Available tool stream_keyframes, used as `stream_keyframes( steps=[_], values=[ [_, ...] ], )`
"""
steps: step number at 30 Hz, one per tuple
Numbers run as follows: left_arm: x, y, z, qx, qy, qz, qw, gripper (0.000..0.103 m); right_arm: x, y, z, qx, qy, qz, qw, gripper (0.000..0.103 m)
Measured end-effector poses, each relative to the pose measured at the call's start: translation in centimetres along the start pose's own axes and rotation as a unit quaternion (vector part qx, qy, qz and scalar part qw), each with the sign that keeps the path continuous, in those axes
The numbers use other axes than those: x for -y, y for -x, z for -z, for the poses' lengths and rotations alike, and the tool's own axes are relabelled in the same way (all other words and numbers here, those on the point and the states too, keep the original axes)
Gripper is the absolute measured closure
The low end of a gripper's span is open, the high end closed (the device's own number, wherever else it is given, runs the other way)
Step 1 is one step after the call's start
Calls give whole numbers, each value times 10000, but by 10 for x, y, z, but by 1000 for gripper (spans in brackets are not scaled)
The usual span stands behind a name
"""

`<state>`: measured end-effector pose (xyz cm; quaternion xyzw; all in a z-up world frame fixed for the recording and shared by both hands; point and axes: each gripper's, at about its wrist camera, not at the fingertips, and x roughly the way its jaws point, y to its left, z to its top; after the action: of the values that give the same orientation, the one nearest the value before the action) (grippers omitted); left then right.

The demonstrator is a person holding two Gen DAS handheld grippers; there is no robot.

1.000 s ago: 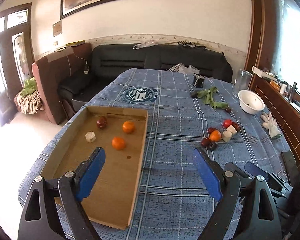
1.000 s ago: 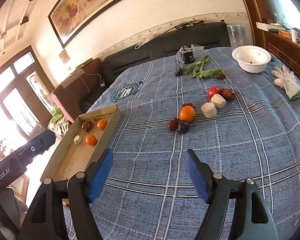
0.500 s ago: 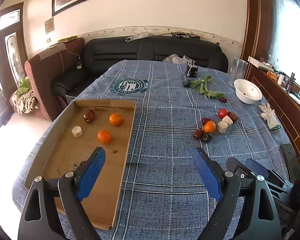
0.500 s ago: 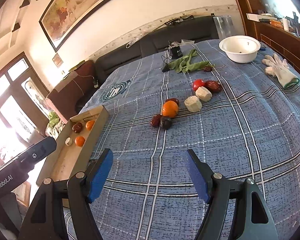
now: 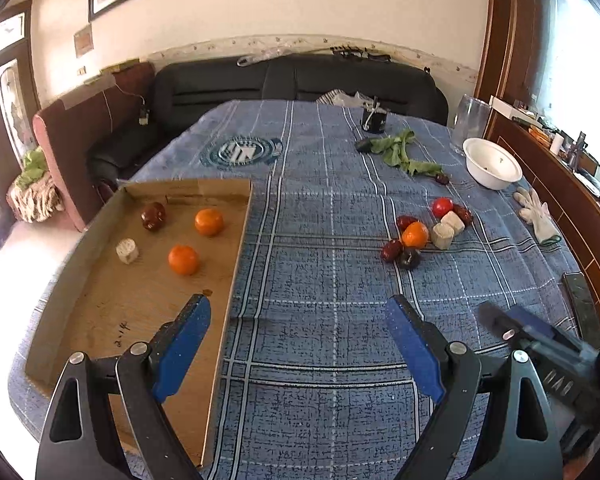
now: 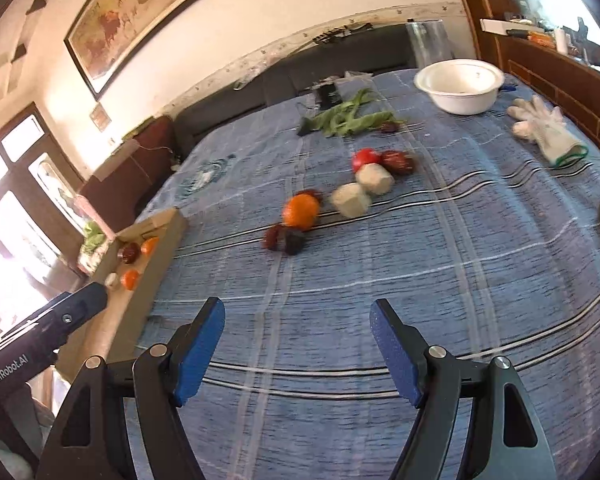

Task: Organize fruits
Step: 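Withdraw both tools from the tray back over the tablecloth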

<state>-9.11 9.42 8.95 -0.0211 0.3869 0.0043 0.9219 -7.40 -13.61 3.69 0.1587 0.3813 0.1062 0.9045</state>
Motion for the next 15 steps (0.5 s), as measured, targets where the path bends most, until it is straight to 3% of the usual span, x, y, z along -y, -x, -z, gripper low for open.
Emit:
stream_keyframes(
  steps=[9, 15],
  values=[
    [8, -27, 4, -405, 32, 458, 9981, 14, 52, -5, -33, -142, 152, 897, 9958, 24],
    [22, -38, 6, -492, -49, 657, 9966, 15, 54, -42, -63, -250, 173, 659, 9974, 24]
  ],
)
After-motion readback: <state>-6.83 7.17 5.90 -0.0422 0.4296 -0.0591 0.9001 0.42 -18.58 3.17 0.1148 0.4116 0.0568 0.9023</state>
